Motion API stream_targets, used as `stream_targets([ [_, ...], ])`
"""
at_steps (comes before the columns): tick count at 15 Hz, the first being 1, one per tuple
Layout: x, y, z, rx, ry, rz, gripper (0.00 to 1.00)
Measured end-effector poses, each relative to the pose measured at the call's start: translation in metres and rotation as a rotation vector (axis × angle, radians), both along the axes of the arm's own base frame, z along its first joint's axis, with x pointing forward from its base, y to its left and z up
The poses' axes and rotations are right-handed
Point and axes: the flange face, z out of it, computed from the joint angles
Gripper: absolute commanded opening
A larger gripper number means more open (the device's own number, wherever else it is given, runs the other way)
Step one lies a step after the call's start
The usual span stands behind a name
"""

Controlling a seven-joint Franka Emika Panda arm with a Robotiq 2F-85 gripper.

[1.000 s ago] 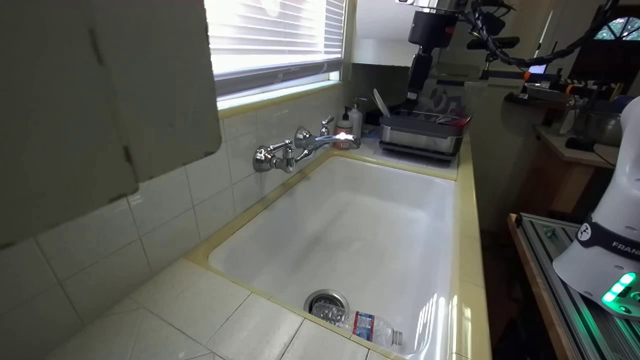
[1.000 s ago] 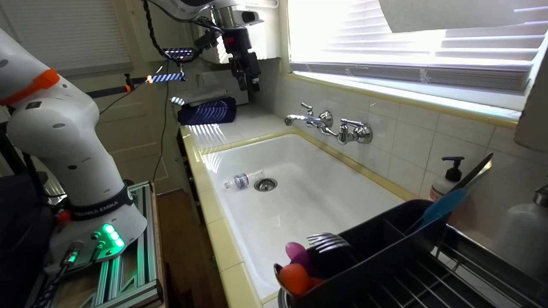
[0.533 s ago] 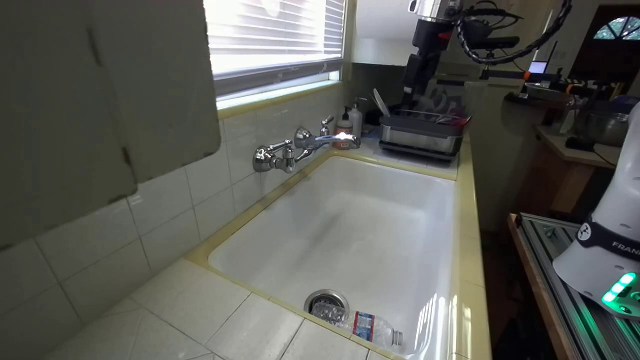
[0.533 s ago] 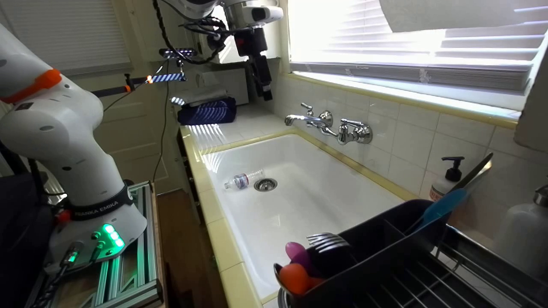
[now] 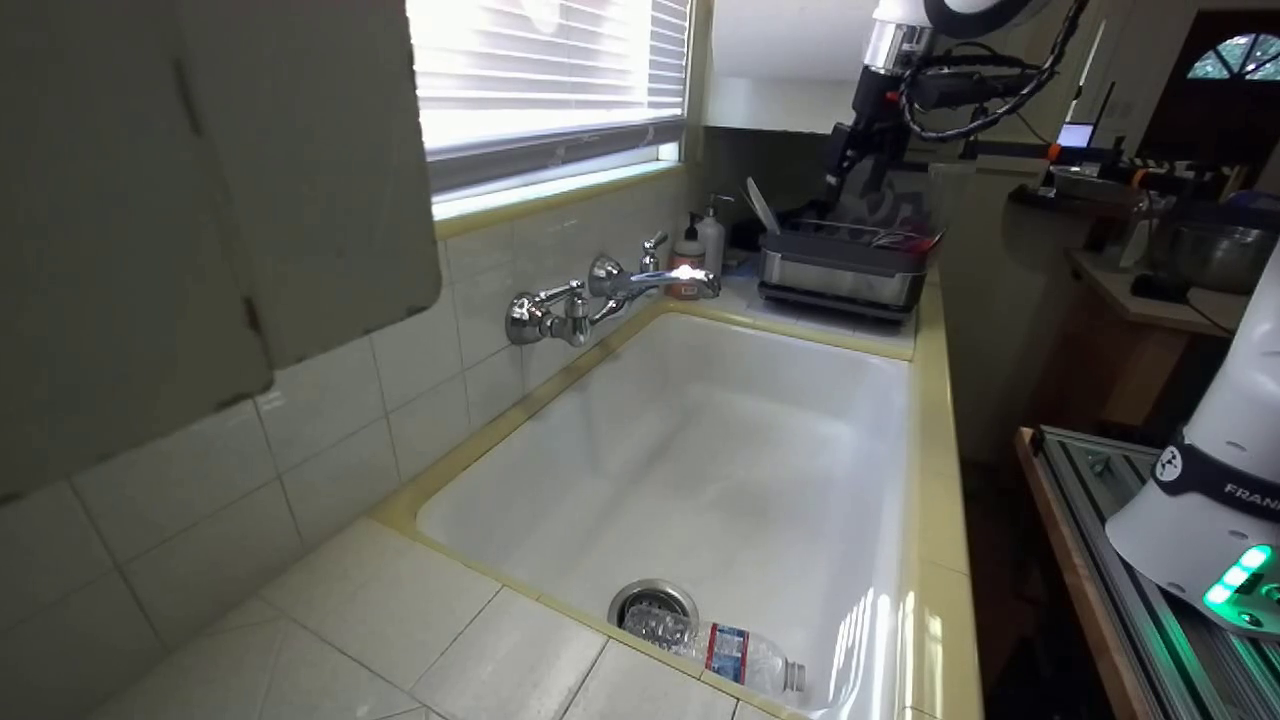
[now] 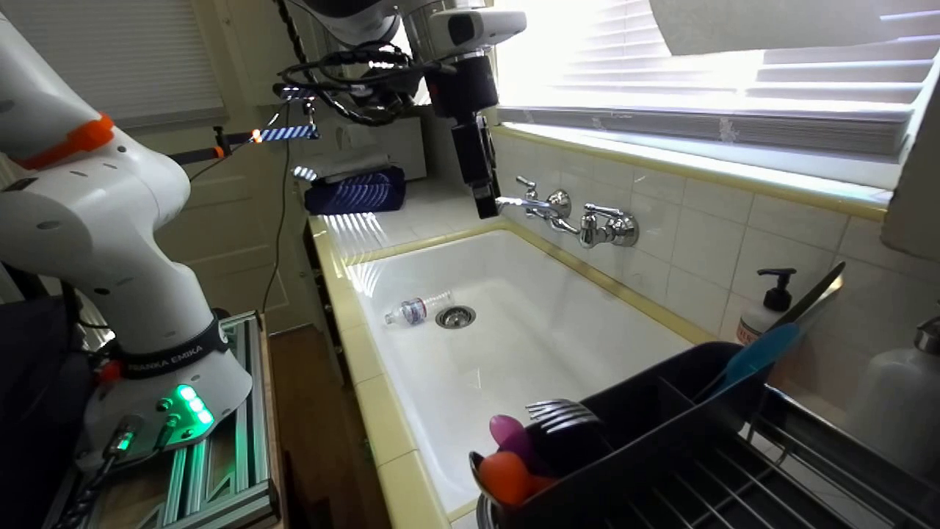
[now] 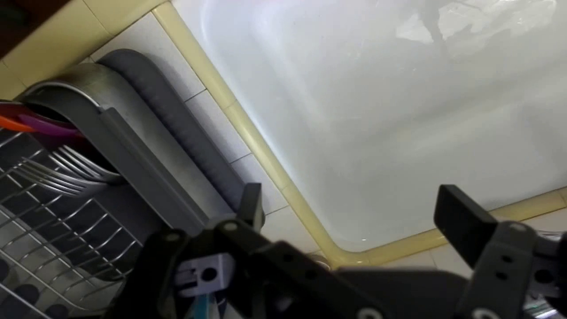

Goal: Put one fork in the sink

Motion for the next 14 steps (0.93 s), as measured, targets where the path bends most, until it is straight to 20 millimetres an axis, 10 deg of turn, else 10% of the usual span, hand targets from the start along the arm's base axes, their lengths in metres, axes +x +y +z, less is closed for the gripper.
stream_targets([
  [9,0.001,-0.008,-0.004,-0.021,0.019,0.0,1.0],
  [14,-0.007,-0.065,-0.014,-0.061,0.067,-0.014,1.0],
])
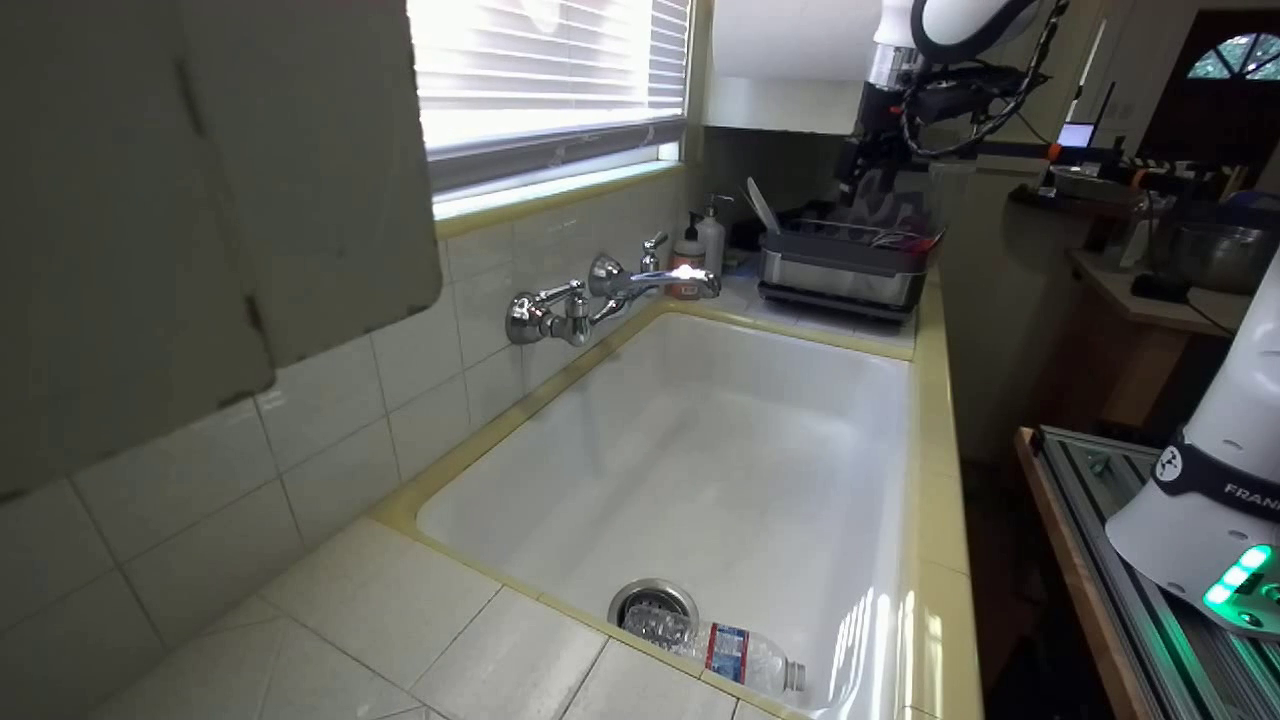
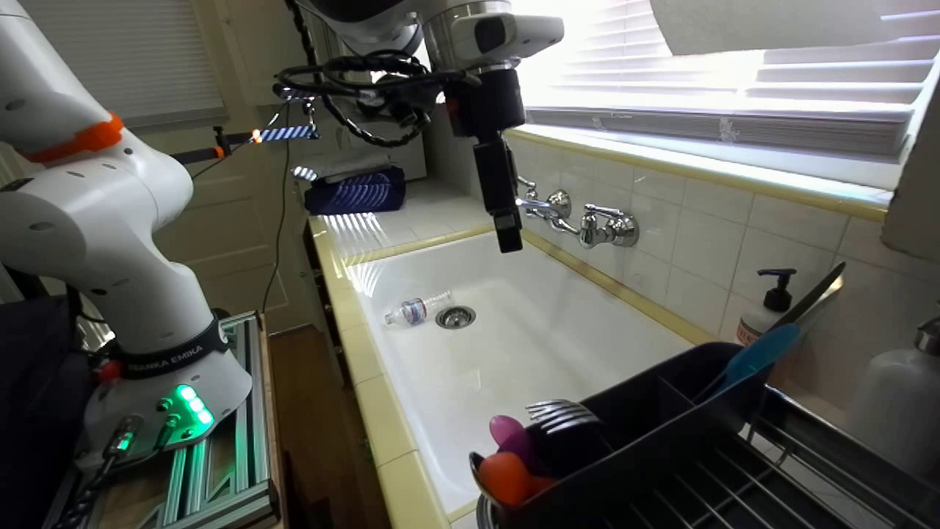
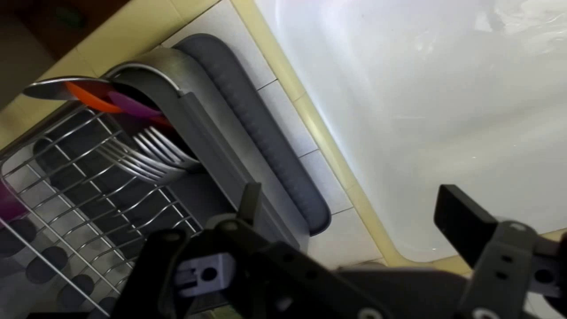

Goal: Put one fork in the sink

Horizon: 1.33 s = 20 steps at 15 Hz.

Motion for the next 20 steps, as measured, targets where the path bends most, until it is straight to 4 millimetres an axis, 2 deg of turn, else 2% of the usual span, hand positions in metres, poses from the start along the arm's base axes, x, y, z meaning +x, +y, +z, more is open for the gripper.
stream_targets([
  [4,-0.005,-0.057,-0.005,-0.012,0.042,0.048,1.0],
  [7,-0.002,-0.083,-0.019,-0.013,0.108,0.135,1.0],
  [11,0.008,-0.096,-0.035,-0.015,0.151,0.171,1.0],
  [15,0.009,-0.097,-0.035,-0.017,0.151,0.174,1.0],
  [17,0.006,-0.1,-0.034,-0.018,0.155,0.178,1.0],
  [20,-0.006,-0.119,-0.035,-0.019,0.179,0.21,1.0],
])
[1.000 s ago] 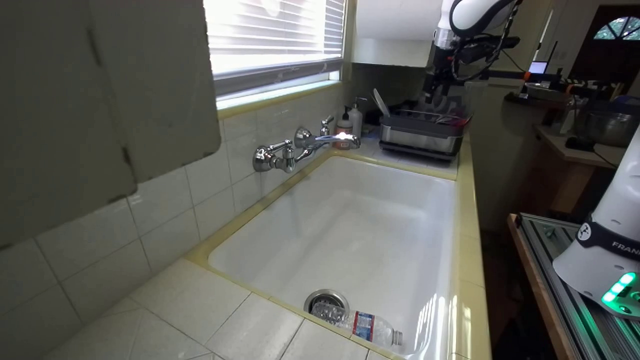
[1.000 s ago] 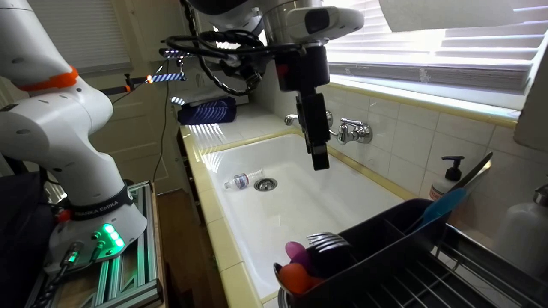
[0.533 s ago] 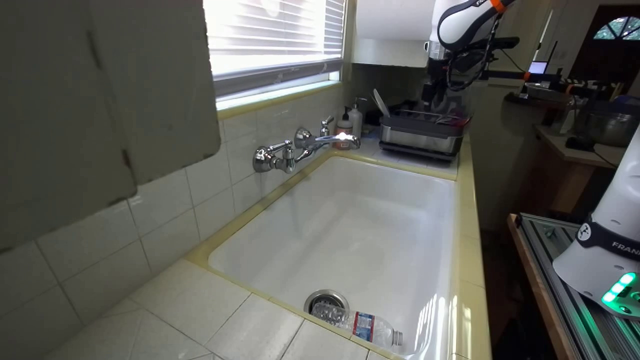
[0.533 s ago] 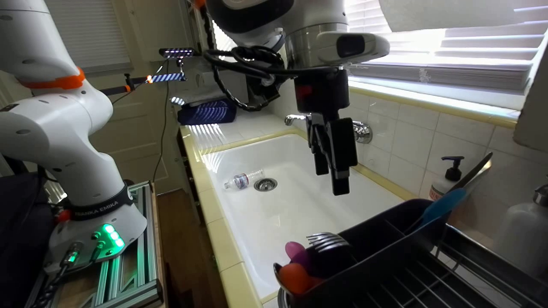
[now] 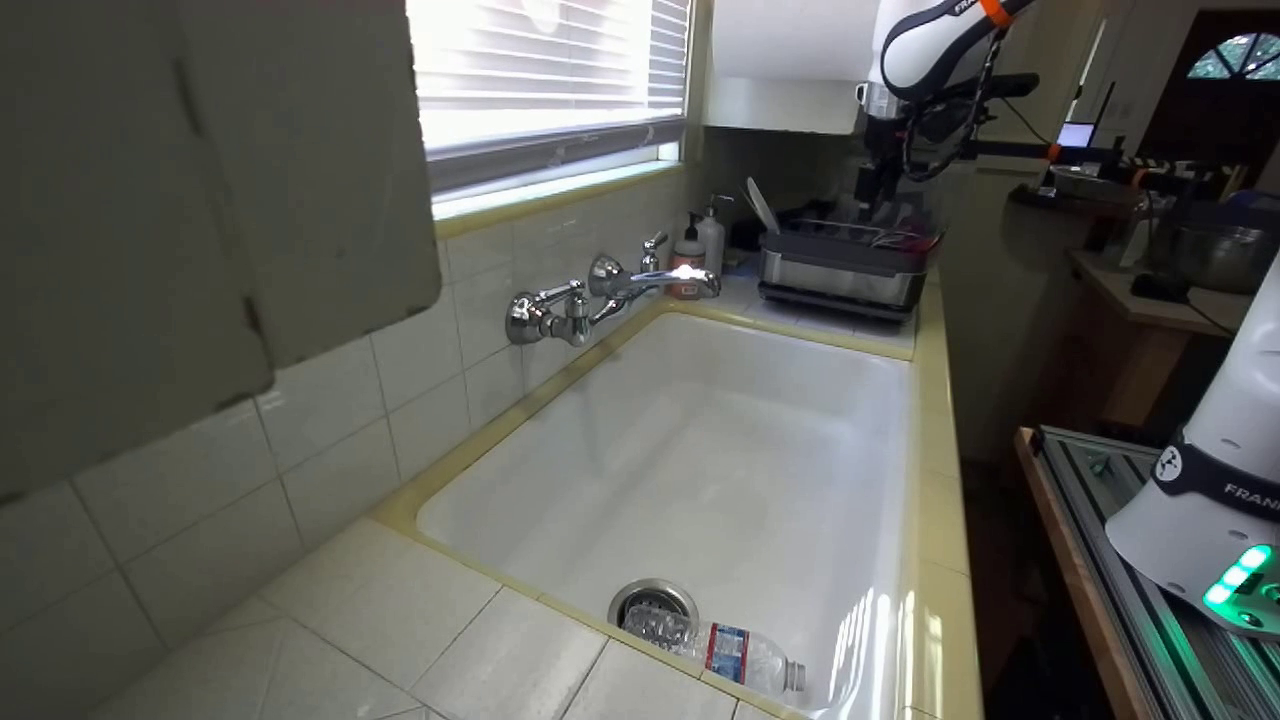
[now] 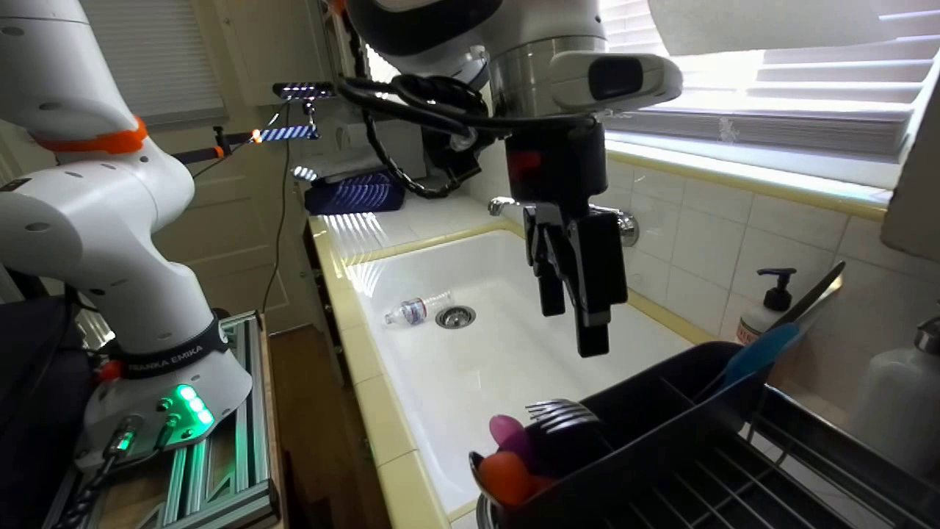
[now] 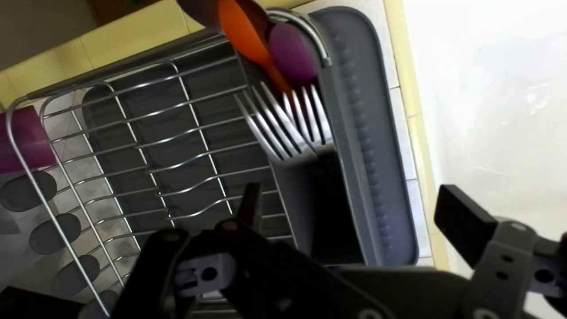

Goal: Put one fork in the sink

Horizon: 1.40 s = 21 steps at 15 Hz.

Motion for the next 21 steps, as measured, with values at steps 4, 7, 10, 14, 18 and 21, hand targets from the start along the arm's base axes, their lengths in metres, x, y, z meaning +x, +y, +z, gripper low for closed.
stream_targets([
  [4,-0.022,-0.028,-0.01,0.046,0.036,0.09,1.0],
  [7,-0.031,-0.043,-0.024,0.091,0.047,0.129,1.0],
  [10,-0.028,-0.048,-0.037,0.124,0.054,0.16,0.72],
  [14,-0.023,-0.05,-0.045,0.144,0.052,0.182,0.78],
  [18,-0.02,-0.055,-0.043,0.147,0.037,0.185,0.99],
  [21,-0.019,-0.057,-0.039,0.149,0.031,0.19,0.72],
])
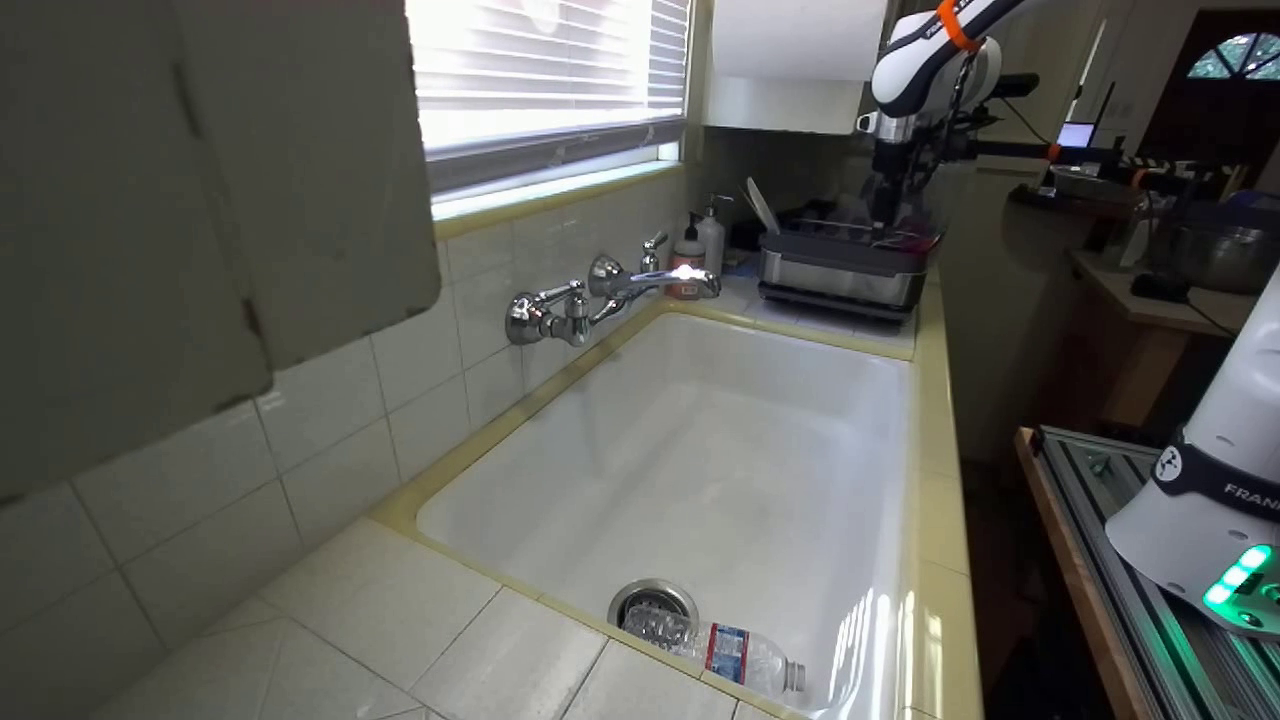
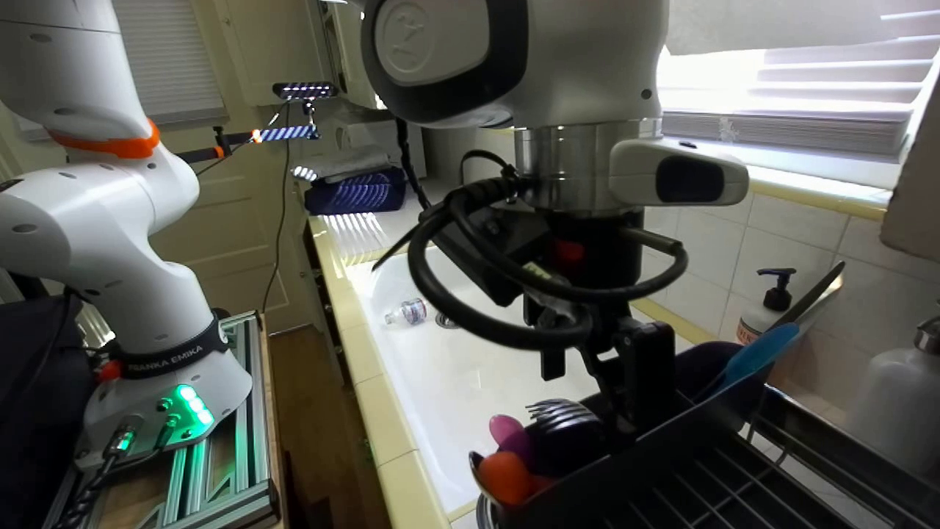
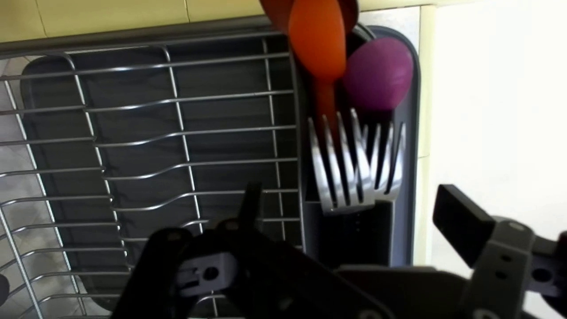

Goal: Put one fork in the sink

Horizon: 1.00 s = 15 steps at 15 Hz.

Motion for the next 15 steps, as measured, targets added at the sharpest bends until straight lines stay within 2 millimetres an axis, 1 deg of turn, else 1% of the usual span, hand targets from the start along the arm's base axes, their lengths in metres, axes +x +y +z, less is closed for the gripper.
stream_targets([
  [1,0.0,-0.001,0.002,0.003,0.002,0.001,0.66],
  [2,-0.001,-0.001,0.003,0.008,0.007,0.0,0.56],
  [4,-0.002,-0.003,0.006,0.017,0.016,0.001,0.39],
  [8,-0.004,-0.006,0.012,0.028,0.028,-0.001,0.1],
  [9,-0.004,-0.007,0.013,0.029,0.029,-0.001,0.38],
  [10,-0.004,-0.007,0.014,0.03,0.031,0.0,0.57],
  [13,-0.003,-0.008,0.014,0.032,0.036,-0.001,0.77],
  [15,-0.002,-0.009,0.013,0.031,0.04,-0.001,0.92],
])
